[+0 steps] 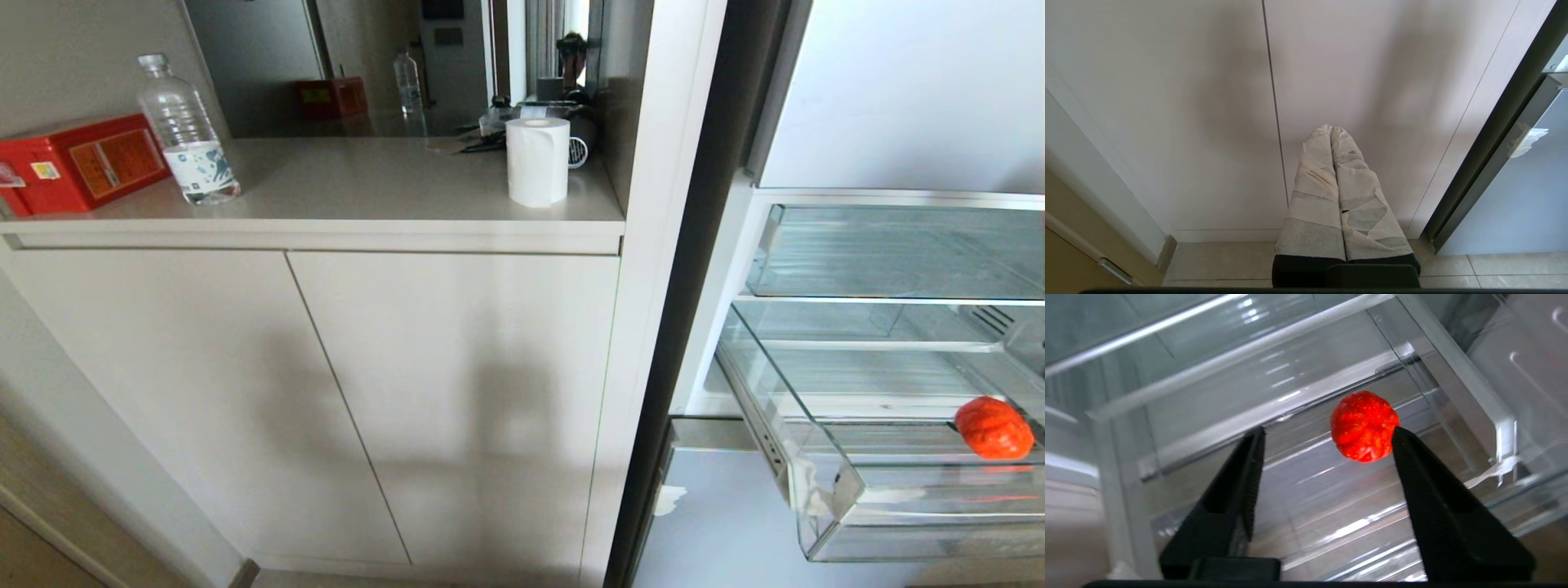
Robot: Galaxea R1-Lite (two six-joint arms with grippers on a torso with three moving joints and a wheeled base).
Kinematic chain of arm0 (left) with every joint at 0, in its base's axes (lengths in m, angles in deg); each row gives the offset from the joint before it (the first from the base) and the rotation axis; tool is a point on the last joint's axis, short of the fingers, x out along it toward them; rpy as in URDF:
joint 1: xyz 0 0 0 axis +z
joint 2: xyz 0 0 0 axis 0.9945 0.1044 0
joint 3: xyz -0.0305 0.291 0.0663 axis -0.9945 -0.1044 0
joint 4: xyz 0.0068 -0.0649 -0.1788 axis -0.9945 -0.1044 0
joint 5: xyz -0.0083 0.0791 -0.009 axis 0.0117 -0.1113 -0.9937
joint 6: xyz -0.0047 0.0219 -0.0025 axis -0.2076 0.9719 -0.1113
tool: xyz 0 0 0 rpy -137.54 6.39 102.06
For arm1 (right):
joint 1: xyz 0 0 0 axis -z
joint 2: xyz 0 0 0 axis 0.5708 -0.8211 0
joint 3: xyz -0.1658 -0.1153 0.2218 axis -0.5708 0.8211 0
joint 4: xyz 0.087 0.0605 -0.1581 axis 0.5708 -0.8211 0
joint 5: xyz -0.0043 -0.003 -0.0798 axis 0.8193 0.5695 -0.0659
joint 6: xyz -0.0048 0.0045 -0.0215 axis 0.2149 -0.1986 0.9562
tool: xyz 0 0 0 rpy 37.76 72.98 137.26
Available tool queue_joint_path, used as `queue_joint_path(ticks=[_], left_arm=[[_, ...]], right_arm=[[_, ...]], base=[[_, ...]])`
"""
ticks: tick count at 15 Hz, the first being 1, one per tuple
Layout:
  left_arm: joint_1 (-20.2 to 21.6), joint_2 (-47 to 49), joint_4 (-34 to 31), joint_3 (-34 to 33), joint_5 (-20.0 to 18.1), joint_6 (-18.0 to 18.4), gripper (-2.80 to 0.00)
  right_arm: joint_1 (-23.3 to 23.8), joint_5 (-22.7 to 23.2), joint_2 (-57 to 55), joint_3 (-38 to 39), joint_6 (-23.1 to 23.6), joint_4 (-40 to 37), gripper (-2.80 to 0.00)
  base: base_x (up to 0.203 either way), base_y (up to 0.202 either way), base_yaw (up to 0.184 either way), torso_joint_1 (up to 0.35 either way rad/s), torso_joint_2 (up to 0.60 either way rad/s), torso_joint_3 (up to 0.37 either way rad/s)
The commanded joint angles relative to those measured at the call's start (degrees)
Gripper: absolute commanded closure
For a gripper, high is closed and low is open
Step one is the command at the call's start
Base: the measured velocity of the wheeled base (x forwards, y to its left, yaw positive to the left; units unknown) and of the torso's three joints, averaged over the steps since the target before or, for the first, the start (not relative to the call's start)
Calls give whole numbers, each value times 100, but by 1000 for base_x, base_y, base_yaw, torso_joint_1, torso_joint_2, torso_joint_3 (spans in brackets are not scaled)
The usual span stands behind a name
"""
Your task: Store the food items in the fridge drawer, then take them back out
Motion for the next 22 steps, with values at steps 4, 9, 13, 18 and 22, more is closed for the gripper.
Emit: queue_joint_path(ticks=[4, 9, 13, 18, 22], left_arm=[[1, -11, 0, 0, 0, -4, 0], [1, -11, 0, 0, 0, 2, 0], [1, -11, 0, 0, 0, 2, 0], [1, -11, 0, 0, 0, 2, 0], [1, -11, 0, 0, 0, 2, 0]], right_arm=[[-67, -106, -1561, -1454, 579, -1028, -280], [-81, -424, -2708, -2073, 779, -1086, -280], [-75, -478, -3247, -2290, 782, -1070, -280], [-75, -543, -3326, -2328, 782, -1069, -280], [-75, -578, -3282, -2278, 800, -1078, -280]], base=[[0, 0, 0, 0, 0, 0], [0, 0, 0, 0, 0, 0], [0, 0, 0, 0, 0, 0], [0, 0, 0, 0, 0, 0], [0, 0, 0, 0, 0, 0]])
